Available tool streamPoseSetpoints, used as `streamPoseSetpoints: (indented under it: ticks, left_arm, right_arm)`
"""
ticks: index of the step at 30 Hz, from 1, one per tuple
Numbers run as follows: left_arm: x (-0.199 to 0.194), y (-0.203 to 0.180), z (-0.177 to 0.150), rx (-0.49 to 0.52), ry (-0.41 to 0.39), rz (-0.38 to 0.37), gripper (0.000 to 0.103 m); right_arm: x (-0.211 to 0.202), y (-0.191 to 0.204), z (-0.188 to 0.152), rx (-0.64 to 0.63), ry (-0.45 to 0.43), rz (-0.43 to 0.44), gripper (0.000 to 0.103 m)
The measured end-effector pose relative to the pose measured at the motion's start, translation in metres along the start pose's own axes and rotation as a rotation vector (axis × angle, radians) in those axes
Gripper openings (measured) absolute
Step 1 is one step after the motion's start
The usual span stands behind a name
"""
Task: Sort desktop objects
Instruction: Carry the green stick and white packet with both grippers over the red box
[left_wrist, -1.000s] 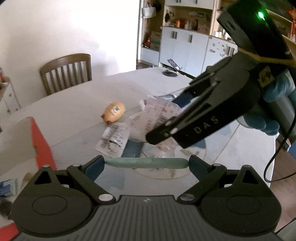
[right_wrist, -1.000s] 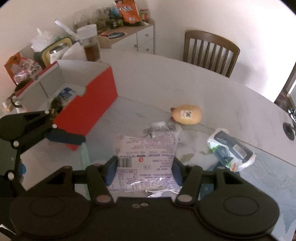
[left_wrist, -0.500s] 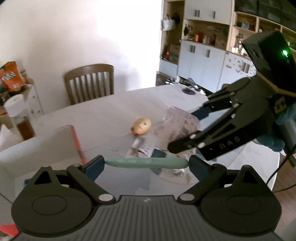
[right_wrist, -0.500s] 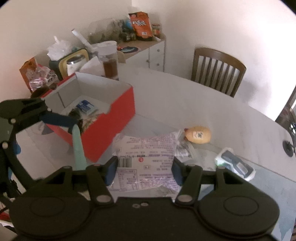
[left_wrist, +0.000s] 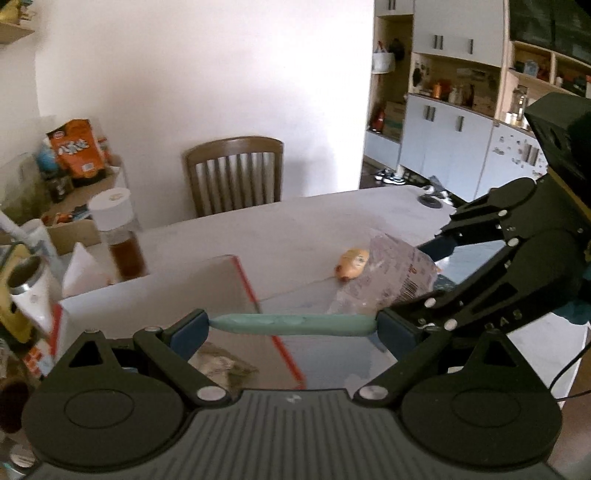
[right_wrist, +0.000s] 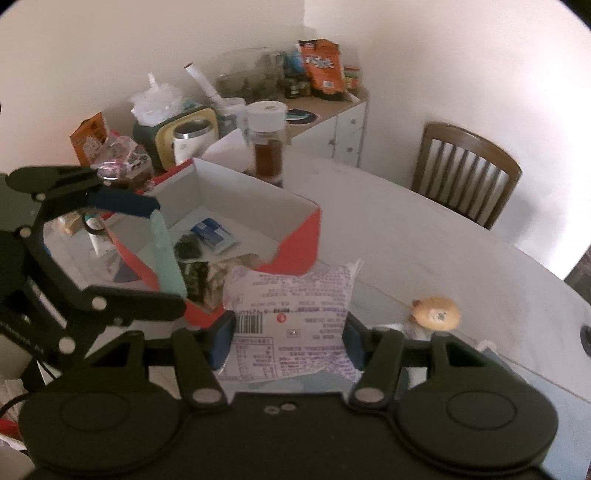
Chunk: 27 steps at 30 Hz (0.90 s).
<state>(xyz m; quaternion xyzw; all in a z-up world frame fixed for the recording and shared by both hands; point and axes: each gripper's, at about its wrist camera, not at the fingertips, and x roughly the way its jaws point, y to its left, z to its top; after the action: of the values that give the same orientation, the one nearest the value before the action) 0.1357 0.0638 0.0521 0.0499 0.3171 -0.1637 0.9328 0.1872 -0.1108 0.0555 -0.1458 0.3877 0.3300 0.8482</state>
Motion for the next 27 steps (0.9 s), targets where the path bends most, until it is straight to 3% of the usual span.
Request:
streamPoseSetpoints:
  ticks: [14, 27]
  left_arm:
    - [0.001, 0.072, 0.002, -0.025, 0.041, 0.077, 0.098]
    - [0.039, 0.125, -0.011, -0.015, 0.133, 0.127, 0.098]
  right_arm:
    - [0.035, 0.045, 0.044, -0.091, 0.02, 0.049, 0.06]
    - [0.081, 0.066, 0.066, -0.124, 0.073, 0.067, 0.06]
